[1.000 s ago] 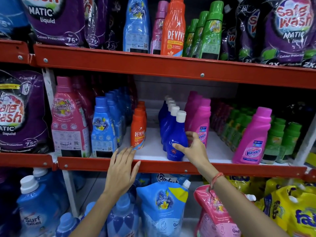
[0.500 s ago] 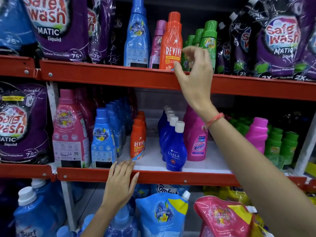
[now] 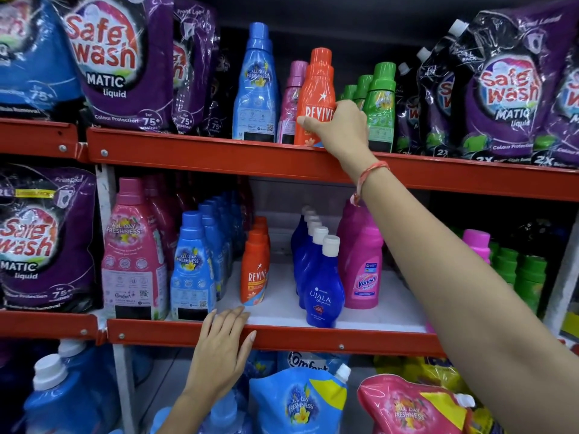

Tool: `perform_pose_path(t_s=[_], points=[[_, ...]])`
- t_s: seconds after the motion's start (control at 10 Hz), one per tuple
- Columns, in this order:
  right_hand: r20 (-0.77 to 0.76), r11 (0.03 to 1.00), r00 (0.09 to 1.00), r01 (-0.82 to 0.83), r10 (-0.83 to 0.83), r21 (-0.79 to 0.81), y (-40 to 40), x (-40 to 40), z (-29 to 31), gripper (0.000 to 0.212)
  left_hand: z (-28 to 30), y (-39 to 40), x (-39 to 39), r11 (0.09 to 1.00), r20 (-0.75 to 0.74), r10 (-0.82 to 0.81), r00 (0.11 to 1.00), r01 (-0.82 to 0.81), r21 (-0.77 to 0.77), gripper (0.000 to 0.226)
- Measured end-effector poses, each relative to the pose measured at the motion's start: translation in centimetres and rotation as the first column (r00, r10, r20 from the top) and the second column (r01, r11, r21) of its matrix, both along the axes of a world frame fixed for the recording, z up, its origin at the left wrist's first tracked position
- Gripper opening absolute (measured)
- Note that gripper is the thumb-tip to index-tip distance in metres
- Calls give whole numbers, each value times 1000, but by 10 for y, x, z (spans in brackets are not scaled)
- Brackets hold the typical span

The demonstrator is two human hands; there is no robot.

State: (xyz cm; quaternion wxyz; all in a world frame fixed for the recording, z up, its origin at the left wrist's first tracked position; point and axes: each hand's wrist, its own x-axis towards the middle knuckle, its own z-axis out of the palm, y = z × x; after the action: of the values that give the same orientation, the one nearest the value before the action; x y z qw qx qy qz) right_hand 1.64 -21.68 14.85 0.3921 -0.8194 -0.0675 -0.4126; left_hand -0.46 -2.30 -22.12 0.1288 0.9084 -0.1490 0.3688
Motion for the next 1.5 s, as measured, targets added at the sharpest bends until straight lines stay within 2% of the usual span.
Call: perform_pose_path(t_s=[0.1,0.3,0.4,0.5,0.6,0.7,0.8,0.9,1.0,1.2,1.5], points=[[43,998,999,-13,11,54,-1,-2,-2,58,0,0,0,1000,-2,0,1000,0,-1,53],[223,973,971,-129,85,189,-4,-35,7,73,-1,0,0,1000,-4,-6,1000,6,4,53],[256,934,947,-258,193,248,-11,-63,3,70,-1,0,0,1000,-18,2,1000,-1,5,56],[242,832,890,-449,386,324,-16,-81,-23,60,-1,0,-1,1000,-16,12,1000,-11,15,56],[160,812,889,-457,428,363,-14,-91,-62,72,0,0,-1,999,-13,17,1000,-17,31,55],[64,805,889,-439,453,398,-7,-90,-107,73,1,1,-2,999,-14,22,1000,-21,43,55],[-33,807,879,-422,476,413,2,-84,-148,61,1,1,-2,998,-17,21,1000,-20,52,56],[-158,851,880,-366,449,377,15,-72,-183,56,2,2,-1,996,-30,37,999,-34,77,59],[-261,892,879,-306,399,332,25,-49,-209,57,1,2,0,992,-49,72,996,-67,105,65],[-444,936,834,-225,328,270,37,-12,-239,72,0,2,2,982,-50,115,992,-106,153,72],[-524,962,809,-187,266,201,45,1,-261,77,-4,1,6,979,27,113,993,-116,168,77]])
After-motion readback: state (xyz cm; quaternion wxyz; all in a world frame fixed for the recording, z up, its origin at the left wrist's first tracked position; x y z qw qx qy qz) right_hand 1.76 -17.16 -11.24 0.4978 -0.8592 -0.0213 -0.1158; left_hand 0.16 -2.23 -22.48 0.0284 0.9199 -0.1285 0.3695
